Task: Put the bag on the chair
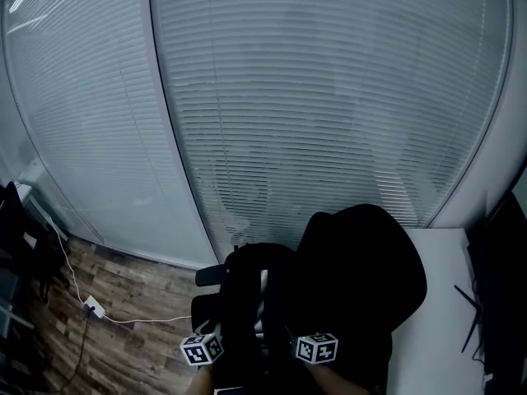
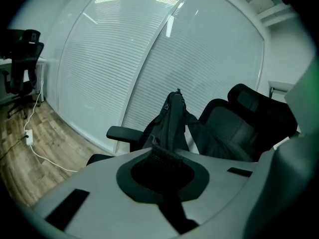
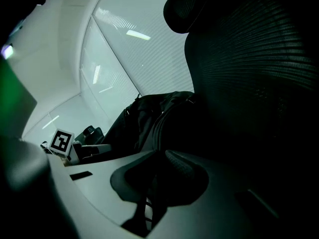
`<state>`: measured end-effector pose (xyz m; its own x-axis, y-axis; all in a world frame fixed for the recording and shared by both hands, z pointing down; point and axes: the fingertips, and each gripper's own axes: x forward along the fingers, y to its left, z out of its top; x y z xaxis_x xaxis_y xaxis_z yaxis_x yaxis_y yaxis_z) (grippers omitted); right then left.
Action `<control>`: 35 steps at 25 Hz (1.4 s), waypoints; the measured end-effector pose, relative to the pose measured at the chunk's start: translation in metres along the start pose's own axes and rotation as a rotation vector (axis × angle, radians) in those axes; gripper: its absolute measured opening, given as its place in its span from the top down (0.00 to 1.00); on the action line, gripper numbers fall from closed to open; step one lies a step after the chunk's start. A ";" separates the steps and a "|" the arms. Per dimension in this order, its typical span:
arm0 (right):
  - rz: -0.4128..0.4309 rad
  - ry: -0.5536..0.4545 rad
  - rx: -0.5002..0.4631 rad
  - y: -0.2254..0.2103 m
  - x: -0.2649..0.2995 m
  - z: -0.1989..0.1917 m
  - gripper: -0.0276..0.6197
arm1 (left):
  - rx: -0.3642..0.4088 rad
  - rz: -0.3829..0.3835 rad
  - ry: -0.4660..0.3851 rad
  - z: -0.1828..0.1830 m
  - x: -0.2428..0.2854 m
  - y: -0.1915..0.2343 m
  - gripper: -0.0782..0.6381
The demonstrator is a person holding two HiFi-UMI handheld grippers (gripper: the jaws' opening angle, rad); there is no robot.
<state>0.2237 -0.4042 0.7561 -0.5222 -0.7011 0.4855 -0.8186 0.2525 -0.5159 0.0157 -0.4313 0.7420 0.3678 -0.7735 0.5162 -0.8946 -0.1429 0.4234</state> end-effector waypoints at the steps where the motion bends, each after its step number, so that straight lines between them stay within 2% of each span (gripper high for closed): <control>1: -0.001 -0.002 -0.001 -0.001 0.002 0.000 0.85 | 0.005 0.000 0.008 -0.001 0.004 0.001 0.86; 5: 0.011 -0.021 0.018 -0.002 0.013 0.006 0.85 | 0.038 0.017 0.049 0.002 0.019 0.005 0.86; 9: 0.020 -0.029 0.002 -0.003 0.023 0.008 0.85 | 0.110 0.068 0.077 -0.002 0.035 0.022 0.86; 13: 0.005 -0.032 -0.019 -0.003 0.031 0.011 0.85 | 0.076 0.074 0.080 0.000 0.043 0.030 0.81; 18: -0.020 -0.035 -0.026 0.001 0.042 0.016 0.85 | 0.072 0.074 0.099 0.007 0.052 0.039 0.75; 21: -0.028 -0.006 -0.022 0.003 0.045 0.010 0.73 | 0.088 0.072 0.098 0.012 0.058 0.047 0.71; 22: -0.032 0.000 -0.018 0.004 0.045 0.007 0.72 | 0.090 0.057 0.103 0.012 0.059 0.046 0.63; 24: -0.042 0.004 -0.009 0.004 0.043 0.002 0.72 | 0.092 0.026 0.116 0.011 0.059 0.041 0.57; 25: -0.046 0.005 -0.005 0.004 0.041 0.000 0.71 | 0.091 0.024 0.123 0.009 0.057 0.042 0.50; 27: -0.049 0.002 0.003 0.006 0.038 -0.002 0.71 | 0.092 0.030 0.129 0.006 0.051 0.046 0.44; 31: -0.052 -0.006 0.015 0.009 0.033 -0.003 0.71 | 0.088 0.006 0.148 -0.002 0.041 0.050 0.44; 35: -0.044 -0.022 0.011 0.021 0.028 -0.001 0.71 | 0.062 0.019 0.150 -0.008 0.030 0.055 0.44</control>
<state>0.1914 -0.4179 0.7594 -0.4808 -0.7256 0.4924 -0.8377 0.2142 -0.5023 -0.0207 -0.4574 0.7863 0.3804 -0.6759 0.6313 -0.9140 -0.1708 0.3679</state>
